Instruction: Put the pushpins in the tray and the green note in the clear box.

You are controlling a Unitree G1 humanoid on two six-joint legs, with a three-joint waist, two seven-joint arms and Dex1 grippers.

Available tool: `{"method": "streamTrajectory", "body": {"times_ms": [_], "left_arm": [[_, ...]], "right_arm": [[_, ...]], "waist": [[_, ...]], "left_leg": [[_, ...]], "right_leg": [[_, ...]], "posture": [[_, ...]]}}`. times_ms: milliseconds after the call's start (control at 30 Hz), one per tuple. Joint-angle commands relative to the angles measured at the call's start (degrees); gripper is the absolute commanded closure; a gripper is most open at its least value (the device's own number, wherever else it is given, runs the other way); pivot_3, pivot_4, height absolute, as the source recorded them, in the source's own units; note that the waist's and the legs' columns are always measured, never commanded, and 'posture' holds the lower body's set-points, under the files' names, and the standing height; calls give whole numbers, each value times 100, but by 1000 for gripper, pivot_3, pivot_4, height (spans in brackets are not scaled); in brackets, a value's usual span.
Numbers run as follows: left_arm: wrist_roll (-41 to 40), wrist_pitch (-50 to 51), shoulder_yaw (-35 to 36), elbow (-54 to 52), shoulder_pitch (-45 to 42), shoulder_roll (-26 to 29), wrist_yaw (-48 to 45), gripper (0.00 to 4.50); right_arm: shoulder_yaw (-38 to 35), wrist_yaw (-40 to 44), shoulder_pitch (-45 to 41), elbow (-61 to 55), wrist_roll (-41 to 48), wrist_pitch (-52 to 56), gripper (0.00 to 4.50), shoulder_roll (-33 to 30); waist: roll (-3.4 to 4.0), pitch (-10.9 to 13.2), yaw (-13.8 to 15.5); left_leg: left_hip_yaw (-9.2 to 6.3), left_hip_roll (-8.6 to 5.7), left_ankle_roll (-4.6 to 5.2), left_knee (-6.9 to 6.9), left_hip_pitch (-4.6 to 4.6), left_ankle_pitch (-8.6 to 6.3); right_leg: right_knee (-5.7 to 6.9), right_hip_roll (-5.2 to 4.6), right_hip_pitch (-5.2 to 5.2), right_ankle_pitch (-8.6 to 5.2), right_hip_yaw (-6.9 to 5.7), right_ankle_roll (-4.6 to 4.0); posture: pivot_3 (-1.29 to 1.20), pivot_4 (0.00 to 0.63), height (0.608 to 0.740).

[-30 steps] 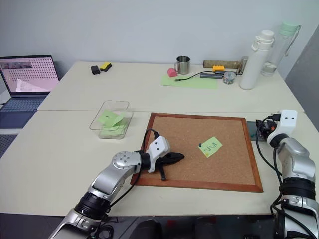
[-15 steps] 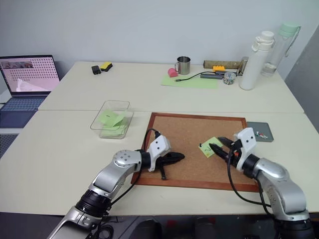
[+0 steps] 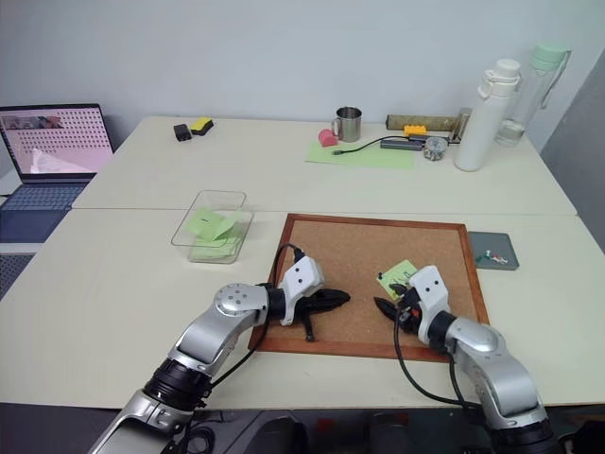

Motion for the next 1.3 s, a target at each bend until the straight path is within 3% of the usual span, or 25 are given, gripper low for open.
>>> {"method": "streamTrajectory", "body": {"times_ms": [33,200,500,933,1167,1300], "left_arm": [[113,271,-101,191,130,109,-7,4500],[106,307,-105,172,118,94,-15,4500],[95,329,-118,183,94,67,-34,4500],[109,336,-122,225,103,92,-86,4500],[107,334,-142,222,112,90,-102,4500],[109,327,-144,205,134,110,-116,4500]], "right_arm": [[-100,-18,25,-16,-55,-141,2212,15],[-188,-57,21,-19,-19,-145,2811,114],[-309,-80,-32,-90,-8,-140,4420,155],[-794,0,-141,-959,882,302,4420,206],[-1291,-233,-368,-801,1130,484,4420,137],[-1800,-705,-735,-145,767,337,4420,-51]], "waist": [[0,0,0],[0,0,0],[0,0,0],[0,2,3],[-2,2,1],[-2,2,0]], "left_leg": [[0,0,0,0,0,0],[0,0,0,0,0,0],[0,0,0,0,0,0],[-4,1,0,-2,-5,0],[-5,1,0,-1,-5,0],[-2,0,0,-1,-5,0]], "right_leg": [[0,0,0,0,1,0],[0,0,0,0,0,0],[0,0,0,0,1,0],[-1,2,-4,0,-2,0],[-2,0,-3,0,-3,0],[-2,0,-3,0,-1,0]], "posture": [[0,150,740],[0,150,740],[0,150,740],[0,150,740],[0,150,740],[0,150,740]]}}
